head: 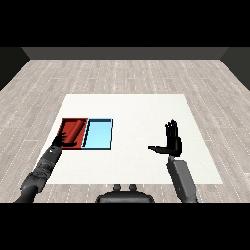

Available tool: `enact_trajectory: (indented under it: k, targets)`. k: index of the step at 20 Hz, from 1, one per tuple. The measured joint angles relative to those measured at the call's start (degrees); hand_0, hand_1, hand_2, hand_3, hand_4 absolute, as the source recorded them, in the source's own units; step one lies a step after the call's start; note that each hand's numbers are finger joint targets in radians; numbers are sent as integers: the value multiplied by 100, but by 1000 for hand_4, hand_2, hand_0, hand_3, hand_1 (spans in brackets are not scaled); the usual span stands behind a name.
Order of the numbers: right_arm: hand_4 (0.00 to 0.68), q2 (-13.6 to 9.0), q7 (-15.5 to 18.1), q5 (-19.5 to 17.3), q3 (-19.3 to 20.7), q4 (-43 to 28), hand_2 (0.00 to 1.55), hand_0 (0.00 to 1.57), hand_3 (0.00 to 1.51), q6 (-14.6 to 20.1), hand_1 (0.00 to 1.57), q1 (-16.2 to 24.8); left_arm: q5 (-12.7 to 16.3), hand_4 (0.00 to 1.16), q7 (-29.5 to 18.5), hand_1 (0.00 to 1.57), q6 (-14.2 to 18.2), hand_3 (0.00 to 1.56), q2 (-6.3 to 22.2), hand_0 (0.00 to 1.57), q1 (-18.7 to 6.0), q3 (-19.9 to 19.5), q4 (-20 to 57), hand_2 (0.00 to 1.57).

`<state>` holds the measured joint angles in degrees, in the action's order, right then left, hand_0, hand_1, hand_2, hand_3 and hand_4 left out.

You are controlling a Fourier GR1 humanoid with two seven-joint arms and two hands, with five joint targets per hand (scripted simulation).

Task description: Pick the red can and put it in the red box

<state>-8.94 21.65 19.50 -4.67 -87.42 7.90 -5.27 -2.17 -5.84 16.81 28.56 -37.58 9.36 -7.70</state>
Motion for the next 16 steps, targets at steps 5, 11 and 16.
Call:
enact_trajectory:
  k: [5,11,16]
  targets:
    - [0,-42,-3,51,34,10,0,0,0,-123,0,-57,670,0,-724,0,-152,0,56,0,-136,-729,-229,0]
    - [0,-58,41,136,24,-40,0,0,0,-290,0,28,1823,0,-2233,0,-1148,0,-308,0,-209,-1737,-1285,0]
    - [0,-106,141,10,-59,-39,0,0,0,-363,0,101,2431,0,-3252,0,-2042,0,-1097,0,107,-2000,-2270,0]
